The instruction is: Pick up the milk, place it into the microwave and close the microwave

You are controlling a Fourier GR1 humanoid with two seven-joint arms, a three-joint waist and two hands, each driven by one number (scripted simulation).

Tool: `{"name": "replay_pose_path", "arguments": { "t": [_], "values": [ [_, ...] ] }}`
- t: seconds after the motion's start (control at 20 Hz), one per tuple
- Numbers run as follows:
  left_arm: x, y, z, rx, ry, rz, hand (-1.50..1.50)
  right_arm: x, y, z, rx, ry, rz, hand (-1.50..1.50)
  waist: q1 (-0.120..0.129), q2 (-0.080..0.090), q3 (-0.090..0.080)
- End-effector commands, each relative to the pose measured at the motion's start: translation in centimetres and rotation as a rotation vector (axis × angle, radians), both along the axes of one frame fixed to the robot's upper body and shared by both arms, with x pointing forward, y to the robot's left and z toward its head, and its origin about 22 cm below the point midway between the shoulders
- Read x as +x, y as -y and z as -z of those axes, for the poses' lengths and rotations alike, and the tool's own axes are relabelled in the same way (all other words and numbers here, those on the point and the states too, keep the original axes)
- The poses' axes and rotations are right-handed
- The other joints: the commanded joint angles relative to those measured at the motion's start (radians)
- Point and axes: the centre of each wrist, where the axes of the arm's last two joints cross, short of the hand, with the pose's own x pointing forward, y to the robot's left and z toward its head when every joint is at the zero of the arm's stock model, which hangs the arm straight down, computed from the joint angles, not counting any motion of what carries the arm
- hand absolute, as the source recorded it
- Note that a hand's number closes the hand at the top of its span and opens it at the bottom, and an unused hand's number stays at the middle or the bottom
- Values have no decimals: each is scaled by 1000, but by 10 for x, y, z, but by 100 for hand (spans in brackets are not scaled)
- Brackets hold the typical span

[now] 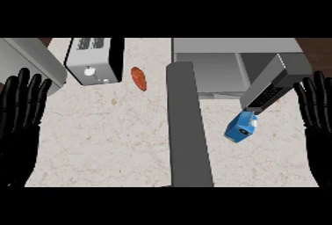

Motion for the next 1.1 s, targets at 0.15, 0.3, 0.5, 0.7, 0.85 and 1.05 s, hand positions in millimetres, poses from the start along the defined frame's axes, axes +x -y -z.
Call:
{"name": "replay_pose_path", "arguments": {
  "t": [0.15,0.3,0.5,0.7,0.85,1.05],
  "values": [
    [15,10,9,-12,-14,48,-150,38,-4,-20,-8,33,48,-150,22,26,14],
    [26,9,23,-119,-150,17,-150,57,-19,-21,147,-49,-1,-150,32,32,14],
    [12,2,30,-131,-176,2,-150,56,-22,-30,166,-73,33,-150,22,25,13],
    [-3,16,53,-143,-172,8,-150,48,-11,-28,158,-79,46,-150,20,24,13],
    [-31,2,33,-138,-159,-13,-150,64,1,-9,167,-108,69,-150,26,24,14],
    [-32,-11,29,-120,-153,13,-150,72,-22,21,101,-147,98,-150,29,25,13]
  ]
}}
